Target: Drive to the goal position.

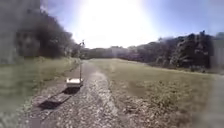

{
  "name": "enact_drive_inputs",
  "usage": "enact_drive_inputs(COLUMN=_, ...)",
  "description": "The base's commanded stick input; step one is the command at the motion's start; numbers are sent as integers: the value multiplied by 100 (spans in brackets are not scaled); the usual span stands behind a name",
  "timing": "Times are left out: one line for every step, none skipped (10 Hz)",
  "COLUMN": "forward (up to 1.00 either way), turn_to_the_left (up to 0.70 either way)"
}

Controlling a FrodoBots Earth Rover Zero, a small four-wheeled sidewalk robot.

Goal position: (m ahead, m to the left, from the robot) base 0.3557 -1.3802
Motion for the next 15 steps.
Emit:
enact_drive_inputs(forward=0, turn_to_the_left=70)
enact_drive_inputs(forward=0, turn_to_the_left=70)
enact_drive_inputs(forward=0, turn_to_the_left=36)
enact_drive_inputs(forward=0, turn_to_the_left=0)
enact_drive_inputs(forward=0, turn_to_the_left=0)
enact_drive_inputs(forward=0, turn_to_the_left=0)
enact_drive_inputs(forward=0, turn_to_the_left=0)
enact_drive_inputs(forward=0, turn_to_the_left=0)
enact_drive_inputs(forward=0, turn_to_the_left=0)
enact_drive_inputs(forward=0, turn_to_the_left=0)
enact_drive_inputs(forward=0, turn_to_the_left=0)
enact_drive_inputs(forward=0, turn_to_the_left=0)
enact_drive_inputs(forward=70, turn_to_the_left=-35)
enact_drive_inputs(forward=70, turn_to_the_left=-35)
enact_drive_inputs(forward=70, turn_to_the_left=-23)
